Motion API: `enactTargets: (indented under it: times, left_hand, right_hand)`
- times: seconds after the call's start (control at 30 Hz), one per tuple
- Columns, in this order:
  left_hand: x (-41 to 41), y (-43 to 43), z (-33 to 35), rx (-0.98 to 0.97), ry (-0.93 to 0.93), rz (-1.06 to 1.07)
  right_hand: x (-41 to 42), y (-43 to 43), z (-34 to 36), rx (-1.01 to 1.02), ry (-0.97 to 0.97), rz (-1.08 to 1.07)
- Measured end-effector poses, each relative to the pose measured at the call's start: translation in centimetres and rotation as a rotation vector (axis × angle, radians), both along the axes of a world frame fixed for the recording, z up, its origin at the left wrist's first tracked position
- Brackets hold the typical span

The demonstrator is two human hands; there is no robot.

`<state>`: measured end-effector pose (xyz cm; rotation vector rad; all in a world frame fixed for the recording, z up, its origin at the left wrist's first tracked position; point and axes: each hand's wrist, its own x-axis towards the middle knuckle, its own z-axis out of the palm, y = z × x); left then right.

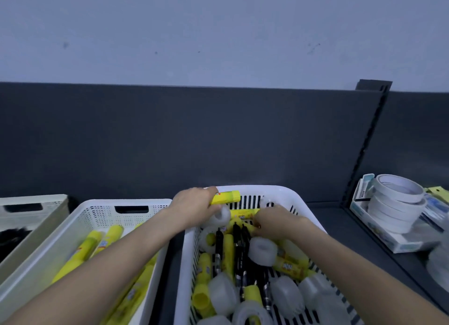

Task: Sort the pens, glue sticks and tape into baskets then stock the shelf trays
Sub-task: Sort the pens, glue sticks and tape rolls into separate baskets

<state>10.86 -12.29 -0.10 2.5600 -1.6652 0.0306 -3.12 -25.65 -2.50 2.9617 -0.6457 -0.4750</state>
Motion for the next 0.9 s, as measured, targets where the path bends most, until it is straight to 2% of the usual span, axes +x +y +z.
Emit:
enactTargets:
  times: [0.1,0.17,0.33,0.43,0.53,0.63,0.77,0.83,0.9]
  left_hand:
    - [0.1,0.9,-0.1,-0.019,0.066,0.022]
    - [0.1,1.2,0.0,-0.046,0.126,0.045]
    - [0.2,2.1,0.7,-0.171,0.369,0.084]
    - [0.3,3.8,1.7,-0.27,0.412,0.134]
    - [1.0,6.7,2.8,-0.329,0.417,0.2]
    - [2.1,10.5,3.4,-0.368,0.473,0.29]
    - [3.4,15.8,3.0,-0.335,0.426,0.419]
    - [3.8,18.0,2.2,-0.262,0.426,0.477]
    - [4.0,19.5,1.3,-0.125,0.353,0.509]
  right_hand:
    - [-0.1,-0.2,0.0,0.053,-0.005,0.011]
    - [-0.5,-0.4,0.0,0.128,-0.084,-0.002]
    - [-2.0,0.8,2.9,0.501,-0.507,-0.085]
    - [-1.7,2.8,5.0,0.703,-0.71,-0.13]
    - [0.2,5.7,6.2,0.861,-0.833,-0.142]
    - [2.6,9.1,6.8,0.98,-0.855,-0.136]
    - [5.7,13.8,6.1,1.072,-0.742,-0.104]
    - [7.1,15.9,5.2,1.019,-0.697,-0.097]
    - [8.2,17.5,4.3,0.809,-0.646,-0.083]
